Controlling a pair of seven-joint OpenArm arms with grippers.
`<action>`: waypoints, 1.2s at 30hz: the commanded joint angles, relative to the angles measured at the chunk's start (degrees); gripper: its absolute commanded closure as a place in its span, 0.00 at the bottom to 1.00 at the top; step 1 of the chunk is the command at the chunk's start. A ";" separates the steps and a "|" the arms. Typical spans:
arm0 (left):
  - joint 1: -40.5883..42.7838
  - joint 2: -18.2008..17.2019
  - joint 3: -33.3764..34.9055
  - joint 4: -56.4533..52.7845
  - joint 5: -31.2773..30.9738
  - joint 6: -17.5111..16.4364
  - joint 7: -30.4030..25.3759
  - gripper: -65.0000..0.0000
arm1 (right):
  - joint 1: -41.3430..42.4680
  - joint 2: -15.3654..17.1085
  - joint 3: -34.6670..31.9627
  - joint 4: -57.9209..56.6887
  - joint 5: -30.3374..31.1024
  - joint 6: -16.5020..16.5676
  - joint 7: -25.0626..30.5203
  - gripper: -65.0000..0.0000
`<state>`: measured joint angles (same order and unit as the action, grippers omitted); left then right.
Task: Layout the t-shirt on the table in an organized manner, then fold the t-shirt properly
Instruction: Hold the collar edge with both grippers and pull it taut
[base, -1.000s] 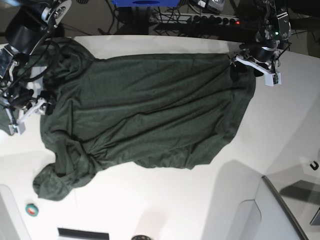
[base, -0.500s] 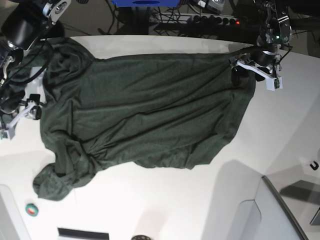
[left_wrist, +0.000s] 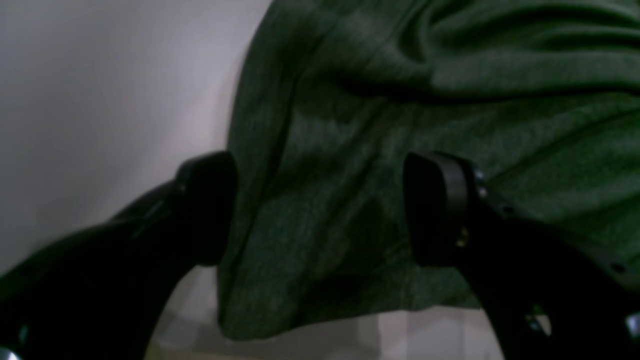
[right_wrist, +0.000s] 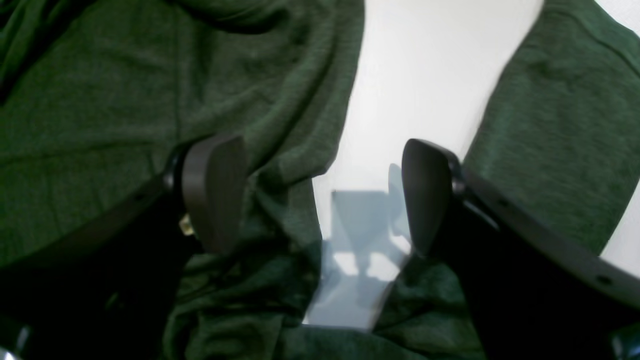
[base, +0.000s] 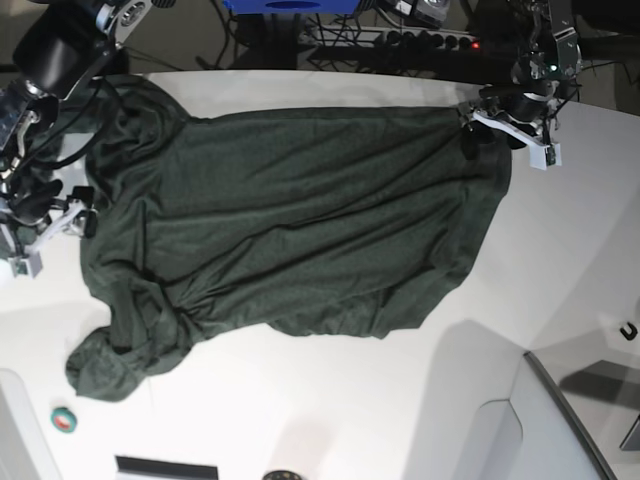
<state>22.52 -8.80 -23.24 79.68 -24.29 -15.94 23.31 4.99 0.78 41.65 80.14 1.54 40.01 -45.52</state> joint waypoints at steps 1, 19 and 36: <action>-0.06 -0.48 -0.36 0.54 -0.37 -0.01 -0.32 0.24 | 1.12 0.76 0.07 0.70 0.88 -0.01 0.99 0.30; 0.03 -3.64 -2.82 -1.75 -0.45 -0.01 -0.41 0.23 | 1.91 1.82 6.04 -1.06 0.88 -0.01 1.08 0.30; 1.61 -4.78 -5.55 -1.48 -0.45 -0.01 -0.32 0.23 | 7.27 3.22 5.69 -13.81 0.79 -0.01 1.08 0.29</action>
<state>23.81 -12.75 -28.42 77.45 -24.27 -15.90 23.99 11.11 3.14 47.40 65.63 1.52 39.97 -45.47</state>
